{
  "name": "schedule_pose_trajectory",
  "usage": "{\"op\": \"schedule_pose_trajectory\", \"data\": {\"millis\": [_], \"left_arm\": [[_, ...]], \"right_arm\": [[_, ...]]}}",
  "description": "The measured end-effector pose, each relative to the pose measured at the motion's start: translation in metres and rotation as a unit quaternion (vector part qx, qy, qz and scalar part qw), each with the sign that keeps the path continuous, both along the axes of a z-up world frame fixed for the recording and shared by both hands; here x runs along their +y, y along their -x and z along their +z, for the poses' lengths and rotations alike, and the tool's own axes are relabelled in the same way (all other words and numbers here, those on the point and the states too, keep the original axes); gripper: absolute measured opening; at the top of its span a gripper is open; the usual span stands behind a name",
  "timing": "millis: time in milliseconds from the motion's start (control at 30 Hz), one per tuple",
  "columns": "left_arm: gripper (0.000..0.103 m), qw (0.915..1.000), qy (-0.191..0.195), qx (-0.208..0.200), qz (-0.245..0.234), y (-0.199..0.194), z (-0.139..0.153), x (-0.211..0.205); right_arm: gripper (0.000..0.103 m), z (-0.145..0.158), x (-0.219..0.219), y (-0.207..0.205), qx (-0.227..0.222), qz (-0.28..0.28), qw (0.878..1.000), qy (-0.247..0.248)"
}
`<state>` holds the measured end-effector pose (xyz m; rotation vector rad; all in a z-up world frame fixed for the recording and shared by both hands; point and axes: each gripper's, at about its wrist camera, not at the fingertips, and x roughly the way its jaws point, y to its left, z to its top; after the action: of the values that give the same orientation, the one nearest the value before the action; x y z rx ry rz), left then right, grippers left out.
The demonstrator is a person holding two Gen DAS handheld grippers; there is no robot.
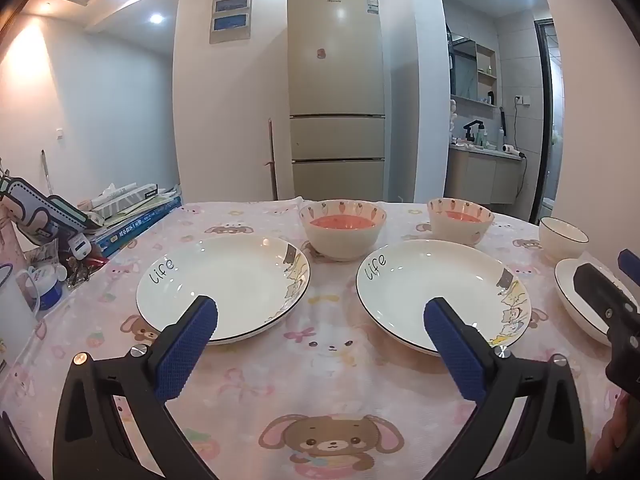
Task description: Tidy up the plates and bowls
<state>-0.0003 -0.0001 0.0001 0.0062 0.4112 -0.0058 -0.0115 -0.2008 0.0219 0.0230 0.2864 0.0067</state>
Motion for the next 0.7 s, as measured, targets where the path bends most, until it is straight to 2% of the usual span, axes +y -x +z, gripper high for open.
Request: {"op": "schedule_pose_trajectory", "data": {"millis": [700], "left_arm": [[0.103,0.9999,-0.009,0.006,-0.008,0.0015,-0.0012,-0.0058]], "right_arm": [[0.103,-0.0038,0.0001,-0.0055,0.011,0.001,1.000,0.007]]}}
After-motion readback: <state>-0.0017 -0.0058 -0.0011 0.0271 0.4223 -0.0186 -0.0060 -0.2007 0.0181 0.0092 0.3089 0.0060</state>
